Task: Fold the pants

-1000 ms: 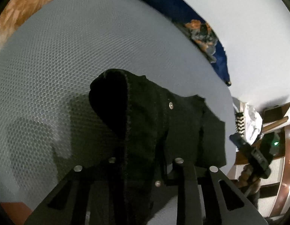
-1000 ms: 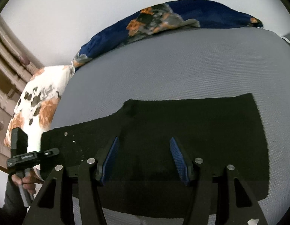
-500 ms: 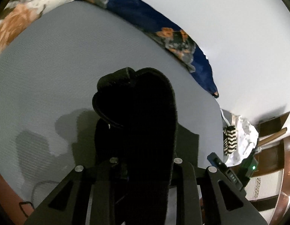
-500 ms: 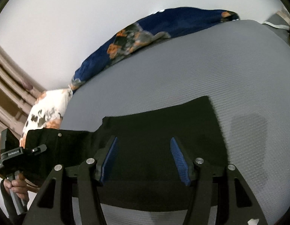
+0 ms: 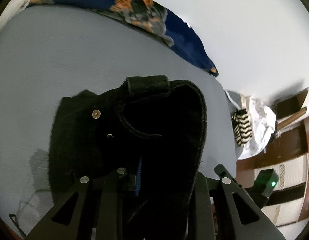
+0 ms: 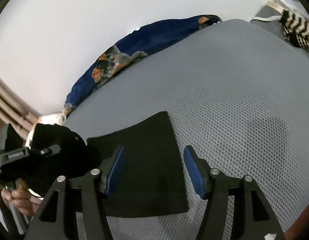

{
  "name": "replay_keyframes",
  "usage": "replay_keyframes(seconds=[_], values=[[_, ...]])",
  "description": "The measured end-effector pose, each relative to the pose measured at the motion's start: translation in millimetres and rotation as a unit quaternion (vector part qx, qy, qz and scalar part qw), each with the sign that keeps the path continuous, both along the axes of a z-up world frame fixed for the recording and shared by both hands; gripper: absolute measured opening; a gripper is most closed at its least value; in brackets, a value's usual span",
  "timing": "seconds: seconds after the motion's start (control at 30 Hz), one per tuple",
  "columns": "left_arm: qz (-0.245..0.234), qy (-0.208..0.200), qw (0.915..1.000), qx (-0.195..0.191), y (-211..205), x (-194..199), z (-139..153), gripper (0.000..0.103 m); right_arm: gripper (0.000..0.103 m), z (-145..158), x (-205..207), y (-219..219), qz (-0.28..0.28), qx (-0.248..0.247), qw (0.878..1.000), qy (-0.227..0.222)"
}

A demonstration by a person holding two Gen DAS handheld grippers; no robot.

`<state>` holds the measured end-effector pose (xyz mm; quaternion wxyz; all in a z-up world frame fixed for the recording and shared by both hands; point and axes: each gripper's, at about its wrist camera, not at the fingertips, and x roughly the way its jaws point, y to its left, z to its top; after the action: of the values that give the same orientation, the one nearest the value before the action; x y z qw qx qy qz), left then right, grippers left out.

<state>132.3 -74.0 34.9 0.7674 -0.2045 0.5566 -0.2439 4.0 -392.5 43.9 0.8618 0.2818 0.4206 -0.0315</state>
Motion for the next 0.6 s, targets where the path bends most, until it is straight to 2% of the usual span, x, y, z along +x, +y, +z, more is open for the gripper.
replay_keyframes(seconds=[0.13,0.4,0.5,0.6], values=[[-0.006,-0.001,0.9998,0.018,-28,-1,-13,0.022,0.059,-4,-1,-9,-0.007,0.006,1.000,-0.002],[-0.013,-0.011,0.9979,0.063,-56,-2,-35,0.023,0.059,-5,-5,-17,-0.006,0.028,1.000,-0.007],[-0.017,-0.014,0.9966,0.079,-64,-4,-39,0.025,0.059,-2,-6,-16,-0.004,0.022,1.000,-0.011],[-0.024,-0.021,0.9953,0.091,-71,-7,-39,0.031,0.059,-2,-5,-14,-0.001,0.020,1.000,-0.009]])
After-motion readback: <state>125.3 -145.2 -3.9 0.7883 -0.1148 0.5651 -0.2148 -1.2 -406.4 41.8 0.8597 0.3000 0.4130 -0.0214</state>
